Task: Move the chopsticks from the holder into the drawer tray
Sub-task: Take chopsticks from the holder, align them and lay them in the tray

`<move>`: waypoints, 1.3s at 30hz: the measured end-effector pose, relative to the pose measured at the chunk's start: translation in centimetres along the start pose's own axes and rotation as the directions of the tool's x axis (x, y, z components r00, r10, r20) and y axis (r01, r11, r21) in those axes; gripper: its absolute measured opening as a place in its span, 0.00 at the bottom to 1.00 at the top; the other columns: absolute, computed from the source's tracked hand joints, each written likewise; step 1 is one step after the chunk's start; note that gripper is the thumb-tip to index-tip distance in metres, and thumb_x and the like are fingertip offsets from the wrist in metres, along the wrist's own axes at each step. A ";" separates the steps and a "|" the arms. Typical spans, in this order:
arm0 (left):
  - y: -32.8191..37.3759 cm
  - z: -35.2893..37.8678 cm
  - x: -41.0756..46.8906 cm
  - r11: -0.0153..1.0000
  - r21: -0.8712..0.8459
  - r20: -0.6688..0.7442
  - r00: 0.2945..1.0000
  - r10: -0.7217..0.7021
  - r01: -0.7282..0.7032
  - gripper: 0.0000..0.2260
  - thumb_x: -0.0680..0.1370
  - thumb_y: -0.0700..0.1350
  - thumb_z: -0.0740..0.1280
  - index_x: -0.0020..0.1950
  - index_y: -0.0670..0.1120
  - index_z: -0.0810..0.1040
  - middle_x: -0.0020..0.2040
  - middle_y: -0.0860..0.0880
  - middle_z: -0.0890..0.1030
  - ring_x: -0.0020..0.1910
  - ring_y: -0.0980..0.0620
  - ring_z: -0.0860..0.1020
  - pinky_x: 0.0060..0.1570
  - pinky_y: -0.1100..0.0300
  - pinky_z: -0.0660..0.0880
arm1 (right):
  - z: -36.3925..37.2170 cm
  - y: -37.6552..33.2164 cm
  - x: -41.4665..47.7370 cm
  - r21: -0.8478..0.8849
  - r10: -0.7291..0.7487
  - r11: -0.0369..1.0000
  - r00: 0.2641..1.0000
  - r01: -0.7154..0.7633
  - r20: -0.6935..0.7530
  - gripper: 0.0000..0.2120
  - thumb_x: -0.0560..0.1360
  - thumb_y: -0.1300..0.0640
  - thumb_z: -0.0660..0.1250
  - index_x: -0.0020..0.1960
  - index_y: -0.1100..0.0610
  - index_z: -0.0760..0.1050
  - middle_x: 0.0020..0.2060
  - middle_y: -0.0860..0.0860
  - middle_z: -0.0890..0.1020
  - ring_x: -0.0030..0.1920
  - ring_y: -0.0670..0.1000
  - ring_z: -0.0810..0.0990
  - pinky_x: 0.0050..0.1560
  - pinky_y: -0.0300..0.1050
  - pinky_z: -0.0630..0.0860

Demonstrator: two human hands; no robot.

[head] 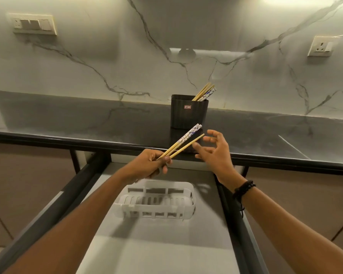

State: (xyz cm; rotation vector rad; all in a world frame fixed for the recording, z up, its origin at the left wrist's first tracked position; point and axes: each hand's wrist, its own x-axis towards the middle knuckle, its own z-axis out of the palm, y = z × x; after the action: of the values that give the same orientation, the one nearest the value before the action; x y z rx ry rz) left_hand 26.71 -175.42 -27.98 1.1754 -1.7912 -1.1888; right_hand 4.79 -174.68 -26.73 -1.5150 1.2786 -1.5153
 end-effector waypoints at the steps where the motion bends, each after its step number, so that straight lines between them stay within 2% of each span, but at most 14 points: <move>1: 0.0 0.0 0.1 0.999 -0.036 -0.003 1.000 -0.013 0.013 0.11 0.81 0.47 0.62 0.52 0.42 0.80 0.35 0.46 0.81 0.25 0.56 0.71 0.25 0.67 0.69 | 0.1 0.7 -0.1 -0.187 -0.160 0.970 0.987 0.154 -0.015 0.26 0.72 0.59 0.75 0.67 0.54 0.70 0.63 0.52 0.73 0.56 0.50 0.80 0.48 0.35 0.80; 2: -0.1 0.1 0.1 0.997 -0.080 -0.002 1.000 -0.021 0.021 0.11 0.81 0.48 0.62 0.53 0.42 0.80 0.36 0.46 0.80 0.25 0.56 0.71 0.25 0.66 0.69 | 0.1 1.6 -0.2 -0.372 -0.333 0.872 0.943 0.317 0.024 0.23 0.72 0.59 0.75 0.65 0.54 0.73 0.64 0.52 0.72 0.61 0.50 0.75 0.54 0.37 0.77; 4: -0.4 0.4 0.0 0.989 -0.142 0.043 0.999 -0.032 0.038 0.12 0.81 0.48 0.62 0.55 0.41 0.79 0.37 0.45 0.81 0.25 0.56 0.70 0.24 0.66 0.68 | 0.2 2.7 -0.5 -0.647 -0.575 0.507 0.782 0.570 0.239 0.17 0.72 0.57 0.75 0.60 0.54 0.79 0.65 0.54 0.73 0.66 0.54 0.71 0.64 0.48 0.72; 6: -0.4 0.7 -0.2 0.981 -0.181 0.113 0.993 -0.044 0.064 0.12 0.81 0.48 0.62 0.57 0.42 0.79 0.37 0.45 0.81 0.25 0.56 0.70 0.23 0.66 0.68 | 0.7 3.4 -0.8 -0.728 -0.629 0.161 0.638 0.667 0.445 0.15 0.72 0.57 0.75 0.58 0.54 0.81 0.62 0.55 0.78 0.63 0.57 0.75 0.62 0.56 0.74; 7: -0.3 0.7 -0.3 0.975 -0.208 0.142 0.989 -0.048 0.078 0.12 0.81 0.48 0.61 0.57 0.42 0.78 0.38 0.45 0.81 0.25 0.56 0.70 0.23 0.66 0.68 | 1.0 3.3 -1.0 -0.722 -0.630 0.072 0.592 0.689 0.502 0.15 0.71 0.58 0.76 0.57 0.55 0.81 0.58 0.55 0.80 0.60 0.57 0.78 0.59 0.56 0.75; 9: 0.0 0.4 -0.6 0.957 -0.266 0.198 0.978 -0.065 0.117 0.12 0.82 0.47 0.60 0.57 0.42 0.78 0.40 0.44 0.82 0.25 0.55 0.72 0.24 0.65 0.71 | 1.4 2.9 -1.1 -0.696 -0.645 0.016 0.540 0.718 0.541 0.15 0.69 0.61 0.77 0.55 0.56 0.81 0.53 0.55 0.82 0.54 0.57 0.80 0.53 0.54 0.78; 12: 0.2 -0.6 -1.1 0.925 -0.364 0.162 0.985 -0.055 0.111 0.15 0.83 0.48 0.58 0.59 0.40 0.78 0.47 0.42 0.83 0.33 0.50 0.79 0.32 0.61 0.78 | 1.0 2.6 -1.0 -0.691 -0.634 0.083 0.573 0.718 0.519 0.15 0.68 0.64 0.77 0.54 0.58 0.82 0.50 0.56 0.83 0.49 0.56 0.82 0.48 0.52 0.81; 17: 0.2 -1.3 -0.9 0.860 -0.504 -0.247 0.967 -0.056 -0.079 0.13 0.83 0.46 0.58 0.56 0.41 0.78 0.52 0.43 0.84 0.43 0.48 0.81 0.34 0.59 0.81 | 0.4 2.2 -0.7 -0.562 -0.535 0.582 0.797 0.588 0.279 0.07 0.75 0.61 0.71 0.53 0.60 0.83 0.46 0.55 0.85 0.46 0.52 0.80 0.48 0.50 0.81; 20: 0.1 -0.7 -0.5 0.867 -0.485 -0.292 0.956 -0.036 -0.116 0.10 0.82 0.44 0.60 0.54 0.43 0.80 0.54 0.44 0.84 0.52 0.44 0.83 0.44 0.55 0.83 | 0.9 1.3 -0.7 -0.450 -0.495 0.721 0.846 0.527 0.197 0.09 0.76 0.60 0.70 0.55 0.59 0.83 0.46 0.52 0.85 0.45 0.49 0.81 0.48 0.45 0.80; 25: 0.0 0.4 -0.2 0.914 -0.328 -0.330 0.935 0.127 -0.239 0.12 0.80 0.47 0.62 0.57 0.44 0.80 0.56 0.50 0.84 0.58 0.54 0.80 0.52 0.62 0.78 | 1.9 -0.9 -1.1 -0.100 -0.287 0.951 0.956 0.292 0.068 0.09 0.76 0.59 0.70 0.56 0.56 0.82 0.45 0.50 0.86 0.45 0.49 0.86 0.48 0.41 0.83; 27: 0.0 0.6 -0.1 0.922 -0.291 -0.332 0.931 0.153 -0.255 0.12 0.80 0.47 0.62 0.58 0.43 0.80 0.56 0.50 0.83 0.59 0.54 0.80 0.52 0.63 0.78 | 2.0 -1.7 -1.3 0.097 -0.112 0.990 0.986 0.100 0.121 0.10 0.76 0.60 0.70 0.56 0.58 0.81 0.45 0.55 0.87 0.45 0.53 0.87 0.48 0.47 0.84; 30: -0.1 1.1 -0.3 0.935 -0.271 -0.258 0.953 0.158 -0.228 0.12 0.81 0.46 0.62 0.57 0.42 0.81 0.52 0.47 0.85 0.54 0.51 0.83 0.49 0.59 0.81 | 2.3 -1.7 -1.9 0.179 0.003 0.983 0.981 -0.039 0.196 0.10 0.75 0.62 0.71 0.56 0.60 0.80 0.44 0.58 0.87 0.45 0.57 0.87 0.47 0.48 0.84; 35: 0.0 2.2 -0.6 0.957 -0.264 -0.118 0.989 0.093 -0.122 0.12 0.82 0.45 0.60 0.57 0.40 0.79 0.46 0.42 0.85 0.43 0.45 0.85 0.45 0.53 0.82 | 2.7 -0.9 -2.2 0.082 0.021 0.996 0.975 -0.040 0.220 0.09 0.72 0.59 0.73 0.52 0.59 0.83 0.45 0.55 0.87 0.47 0.53 0.86 0.52 0.46 0.83; 39: 0.0 2.6 -0.9 0.964 -0.224 -0.065 0.989 0.131 -0.142 0.11 0.82 0.45 0.59 0.53 0.41 0.78 0.38 0.45 0.83 0.32 0.50 0.80 0.37 0.59 0.80 | 2.3 -0.9 -2.2 -0.024 0.042 0.999 0.941 -0.036 0.337 0.10 0.72 0.57 0.74 0.53 0.58 0.83 0.47 0.53 0.86 0.49 0.51 0.85 0.52 0.43 0.81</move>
State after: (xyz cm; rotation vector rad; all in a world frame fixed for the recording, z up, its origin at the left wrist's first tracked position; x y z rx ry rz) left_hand 24.73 -173.79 -28.95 0.9262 -1.6209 -1.2359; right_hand 7.48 -172.81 -26.96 -1.6642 1.1134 -1.1582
